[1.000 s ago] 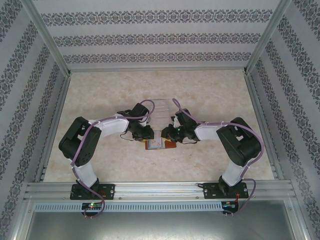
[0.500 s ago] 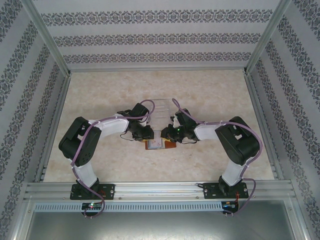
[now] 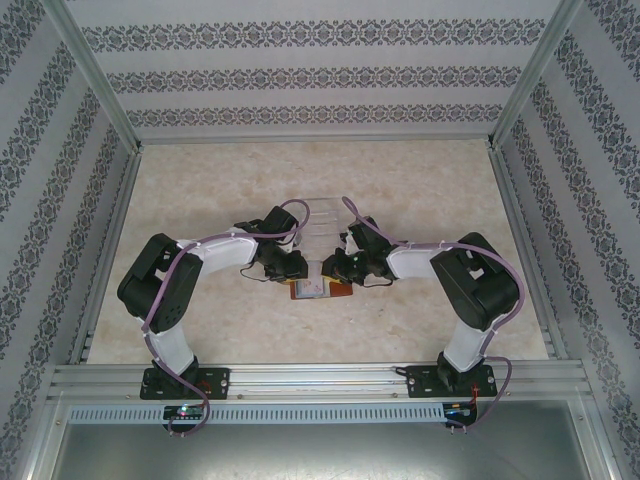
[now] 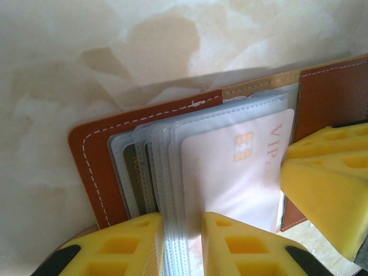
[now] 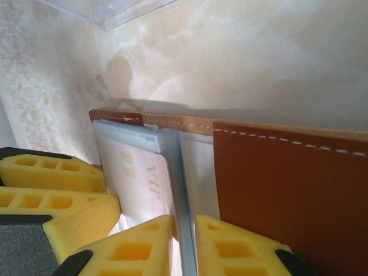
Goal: Take the credit cards out of the card holder
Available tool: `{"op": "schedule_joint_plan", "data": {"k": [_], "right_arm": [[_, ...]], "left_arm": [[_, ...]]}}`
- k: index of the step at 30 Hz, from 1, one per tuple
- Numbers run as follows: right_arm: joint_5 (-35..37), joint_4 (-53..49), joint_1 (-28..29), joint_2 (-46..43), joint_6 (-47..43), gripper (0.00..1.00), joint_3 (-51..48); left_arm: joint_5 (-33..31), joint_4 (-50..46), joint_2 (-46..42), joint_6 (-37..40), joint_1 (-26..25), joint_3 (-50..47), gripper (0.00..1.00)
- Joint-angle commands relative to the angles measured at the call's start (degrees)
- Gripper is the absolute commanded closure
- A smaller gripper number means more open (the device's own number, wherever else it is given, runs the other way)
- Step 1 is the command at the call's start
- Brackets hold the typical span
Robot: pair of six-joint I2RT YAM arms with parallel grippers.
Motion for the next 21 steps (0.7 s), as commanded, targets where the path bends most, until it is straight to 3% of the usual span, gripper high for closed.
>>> {"op": "schedule_joint_plan", "data": {"k": [1, 7, 14, 21], "right_arm": [[4.4, -6.8, 0.2, -1.2, -2.0, 0.84, 0.4], [6.0, -9.2, 0.1, -2.2, -2.9, 0.84, 1.1], [0.5, -1.8, 0.2, -3.7, -0.8, 0.81, -0.1], [-1.0, -1.9, 0.5, -1.7, -0.8, 0.76, 0.5]], "left_arm": [[-3.0, -3.0, 1.9, 1.1, -0.8, -1.7, 0.76], [-3.1, -3.0, 1.9, 0.9, -0.8, -1.9, 0.76], [-3.0, -2.8, 1.9, 0.9, -0.8, -2.1, 0.76], [-3.0, -2.8, 1.8, 0.8, -0.9, -2.0, 0.76]]}}
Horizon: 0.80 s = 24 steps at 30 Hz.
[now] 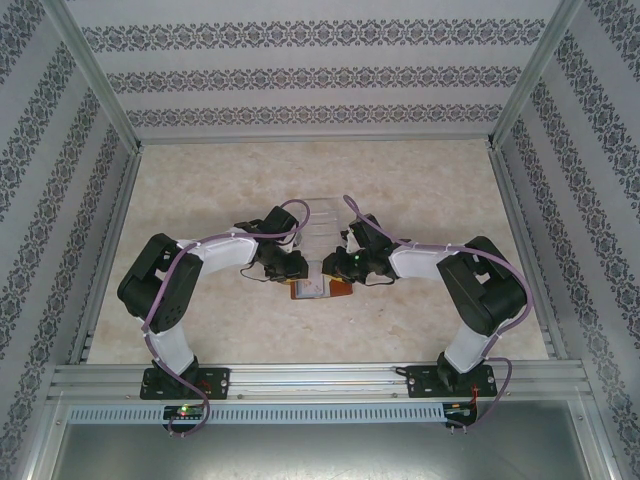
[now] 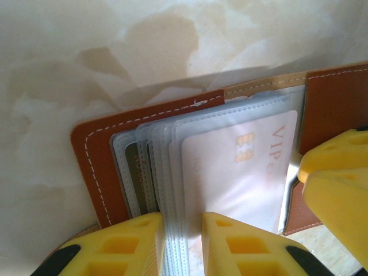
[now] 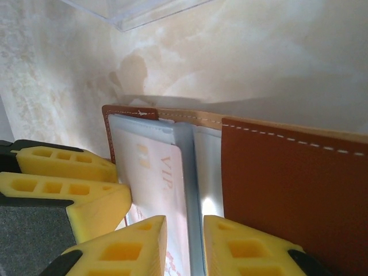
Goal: Take the credit cards out of the card holder
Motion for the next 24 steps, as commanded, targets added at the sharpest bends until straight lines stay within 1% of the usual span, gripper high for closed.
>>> {"op": "schedule_joint_plan", "data": {"k": [1, 13, 17, 20, 24], "right_arm": [[-1.6, 0.6, 0.4, 1.1, 0.3, 0.76, 0.1], [-3.0, 1.1, 1.2, 3.9, 0.4, 0.8, 0.9], [-3.6, 0.9, 1.5, 4.4, 0.2, 0.8, 1.5], [-3.5, 0.1, 1.7, 4.9, 0.1, 0.78, 2.0], [-2.6, -1.7, 1.9, 5.4, 0.1, 0.79, 2.6]], "left_arm": [[-3.0, -2.8, 1.8, 0.8, -0.9, -2.1, 0.76], [-2.7, -2.6, 2.0, 0.9, -0.8, -2.1, 0.77], [-2.6, -2.5, 2.2, 1.0, -0.8, -1.8, 0.77], [-2.5, -2.5, 2.2, 1.0, -0.8, -1.9, 0.77], [-2.6, -2.7, 1.8, 1.0, -0.8, -2.0, 0.77]]}}
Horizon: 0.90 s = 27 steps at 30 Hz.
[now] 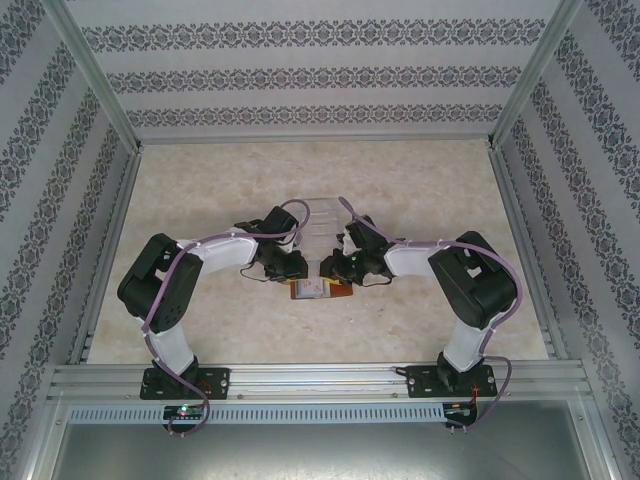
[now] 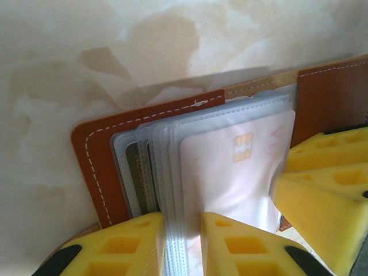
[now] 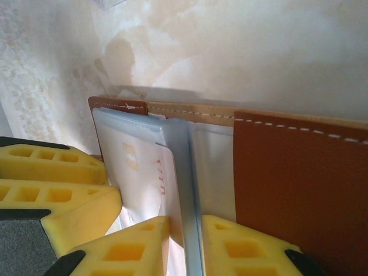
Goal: Take the credit cards out of the card holder
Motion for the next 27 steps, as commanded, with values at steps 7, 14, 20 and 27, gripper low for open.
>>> {"op": "schedule_joint_plan", "data": {"k": [7, 14, 20, 27], "right_arm": [[3.8, -6.6, 1.0, 0.7, -1.2, 0.82, 1.7], [6.2, -9.3, 0.6, -1.8, -1.7, 0.82, 1.6], [7.0, -10.7, 0.6, -2.8, -2.3, 0.83, 1.9], [7.6, -11.7, 0.4, -4.0, -2.5, 0.83, 2.1]], "left_arm": [[-2.7, -3.2, -0.5, 0.7, -0.9, -1.9, 0.71], [-2.9, -3.9, -1.1, 0.8, -0.8, -1.5, 0.69], [-3.0, -3.9, -1.0, 0.9, -0.8, -1.9, 0.7], [-3.6, -4.0, -0.1, 1.2, -0.8, -2.1, 0.74]]}}
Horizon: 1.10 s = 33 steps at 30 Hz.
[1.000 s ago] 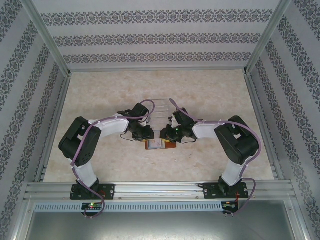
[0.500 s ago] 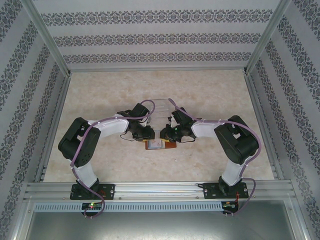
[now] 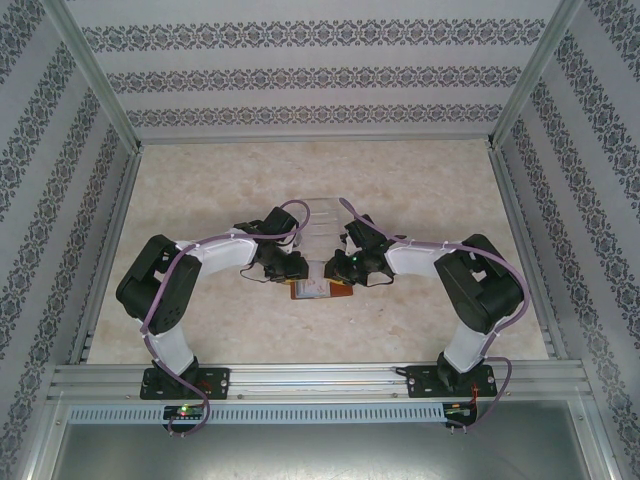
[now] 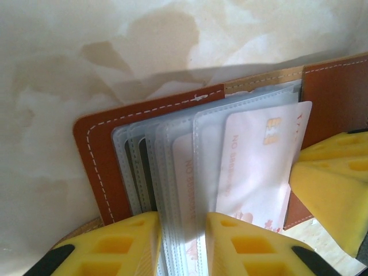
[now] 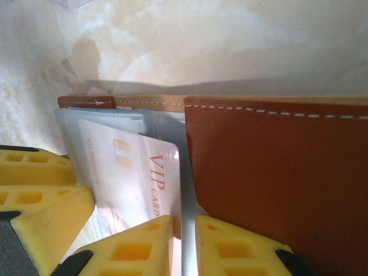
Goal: Take the credit cards out of the card holder
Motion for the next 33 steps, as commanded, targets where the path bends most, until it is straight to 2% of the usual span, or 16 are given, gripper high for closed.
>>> {"op": "schedule_joint_plan", "data": {"k": [1, 8, 15, 33], "right_arm": [[2.0, -3.1, 0.1, -1.5, -0.9, 0.83, 0.6], [-3.4, 4.0, -0.6, -0.9, 1.9, 0.79, -1.3], [-7.2, 10.5, -1.1, 0.6, 5.0, 0.8, -3.2], [-6.4, 11.5, -2.4, -0.1, 4.7, 0.92, -5.3]], "left_arm": [[-3.1, -4.1, 0.8, 1.3, -0.5, -1.6, 0.75], [-2.8, -4.0, 2.6, 1.7, -0.5, -1.7, 0.78], [-2.5, -3.7, 3.3, 1.7, -0.5, -1.7, 0.79], [-2.7, -4.0, 3.5, 1.7, -0.5, -1.8, 0.8]]}}
